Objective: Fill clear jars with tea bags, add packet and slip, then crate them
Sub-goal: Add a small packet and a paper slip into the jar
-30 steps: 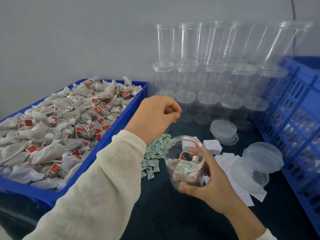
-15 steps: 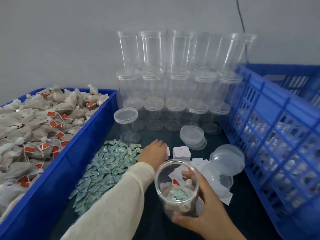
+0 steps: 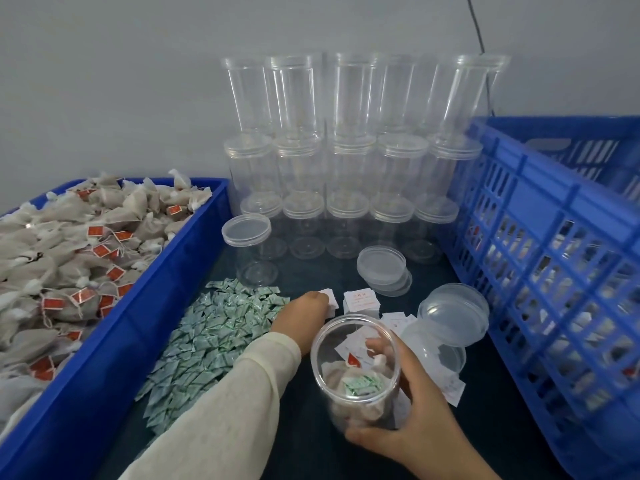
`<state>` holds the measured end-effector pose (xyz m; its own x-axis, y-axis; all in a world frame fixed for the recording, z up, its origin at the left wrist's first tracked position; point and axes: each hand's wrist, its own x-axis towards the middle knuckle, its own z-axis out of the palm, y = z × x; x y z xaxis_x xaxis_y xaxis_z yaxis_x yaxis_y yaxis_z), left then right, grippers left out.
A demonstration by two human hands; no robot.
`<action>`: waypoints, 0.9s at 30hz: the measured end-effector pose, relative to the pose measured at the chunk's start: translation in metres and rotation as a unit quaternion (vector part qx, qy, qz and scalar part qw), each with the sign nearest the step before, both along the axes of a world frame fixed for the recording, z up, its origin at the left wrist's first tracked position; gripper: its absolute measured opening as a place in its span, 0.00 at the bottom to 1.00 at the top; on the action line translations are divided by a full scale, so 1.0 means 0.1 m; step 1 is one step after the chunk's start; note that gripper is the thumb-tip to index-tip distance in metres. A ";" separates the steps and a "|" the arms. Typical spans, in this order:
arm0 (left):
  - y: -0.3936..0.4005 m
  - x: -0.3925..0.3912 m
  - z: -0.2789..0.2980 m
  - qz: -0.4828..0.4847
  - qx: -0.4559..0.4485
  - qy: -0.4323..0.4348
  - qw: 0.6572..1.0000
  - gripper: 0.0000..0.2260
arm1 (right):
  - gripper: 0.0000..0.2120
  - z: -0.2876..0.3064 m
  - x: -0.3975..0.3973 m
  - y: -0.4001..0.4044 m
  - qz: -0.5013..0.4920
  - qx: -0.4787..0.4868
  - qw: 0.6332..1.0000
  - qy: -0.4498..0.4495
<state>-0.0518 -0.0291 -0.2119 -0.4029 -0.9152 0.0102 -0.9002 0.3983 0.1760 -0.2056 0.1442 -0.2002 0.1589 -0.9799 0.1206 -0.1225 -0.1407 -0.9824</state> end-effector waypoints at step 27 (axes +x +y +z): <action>1.39 0.26 1.21 -0.200 -0.356 0.058 0.911 0.06 | 0.47 0.01 0.04 -0.13 -0.013 -0.038 0.999 -0.016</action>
<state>-0.0261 0.1098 -0.0906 -0.6615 -0.4389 0.6081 -0.6492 0.7411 -0.1713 -0.2011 0.1311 -0.1991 0.1288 -0.9715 0.1992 -0.0957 -0.2121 -0.9725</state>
